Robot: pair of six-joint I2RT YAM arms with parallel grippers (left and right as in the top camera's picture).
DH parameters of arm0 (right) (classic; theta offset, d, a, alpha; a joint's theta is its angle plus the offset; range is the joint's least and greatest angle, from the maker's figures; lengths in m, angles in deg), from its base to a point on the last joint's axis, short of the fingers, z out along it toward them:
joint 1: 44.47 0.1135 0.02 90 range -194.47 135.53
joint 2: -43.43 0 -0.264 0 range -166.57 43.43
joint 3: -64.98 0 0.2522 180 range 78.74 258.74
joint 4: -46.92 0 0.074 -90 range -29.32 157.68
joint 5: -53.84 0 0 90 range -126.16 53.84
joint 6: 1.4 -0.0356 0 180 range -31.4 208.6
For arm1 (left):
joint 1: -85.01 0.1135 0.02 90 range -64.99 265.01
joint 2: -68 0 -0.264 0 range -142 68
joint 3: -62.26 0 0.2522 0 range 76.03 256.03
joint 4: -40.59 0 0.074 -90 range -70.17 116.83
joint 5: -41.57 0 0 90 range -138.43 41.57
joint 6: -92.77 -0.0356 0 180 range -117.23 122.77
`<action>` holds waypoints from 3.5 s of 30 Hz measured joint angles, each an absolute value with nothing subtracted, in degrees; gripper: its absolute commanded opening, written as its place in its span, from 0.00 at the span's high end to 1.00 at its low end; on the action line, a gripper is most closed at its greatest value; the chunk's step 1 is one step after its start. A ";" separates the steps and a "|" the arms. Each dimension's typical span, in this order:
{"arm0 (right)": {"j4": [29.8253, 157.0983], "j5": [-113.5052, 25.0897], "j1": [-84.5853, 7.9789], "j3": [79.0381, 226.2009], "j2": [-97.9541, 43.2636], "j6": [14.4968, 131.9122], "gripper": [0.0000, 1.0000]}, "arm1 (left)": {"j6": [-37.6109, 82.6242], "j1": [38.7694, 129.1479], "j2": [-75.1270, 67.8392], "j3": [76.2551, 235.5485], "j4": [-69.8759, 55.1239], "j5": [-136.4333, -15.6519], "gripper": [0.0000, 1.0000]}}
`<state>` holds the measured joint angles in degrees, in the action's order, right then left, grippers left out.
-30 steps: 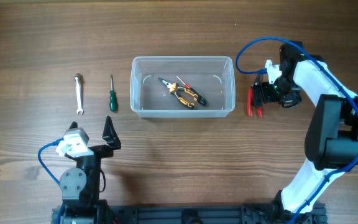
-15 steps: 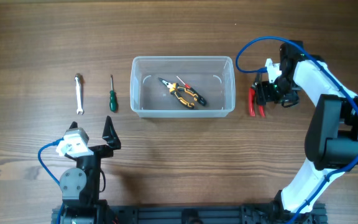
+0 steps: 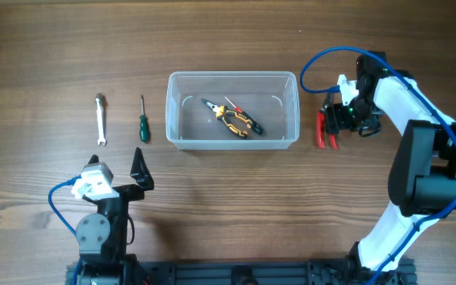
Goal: Pack container
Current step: 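Close the right gripper on the red shears handles, then lift the shears and carry them left into the container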
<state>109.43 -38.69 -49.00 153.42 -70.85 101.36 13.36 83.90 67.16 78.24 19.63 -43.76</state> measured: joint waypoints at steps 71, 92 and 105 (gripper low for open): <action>115.90 -34.16 -46.34 162.93 -73.69 102.14 0.96 | 13.34 83.90 67.16 78.24 19.63 -43.76 0.00; 135.55 -37.31 -33.29 195.23 -69.28 115.67 0.96 | 13.36 83.90 67.16 78.24 19.63 -43.76 0.00; 137.14 -39.39 -16.09 194.55 -69.04 126.93 0.95 | 13.36 83.90 67.16 78.24 19.63 -43.76 0.00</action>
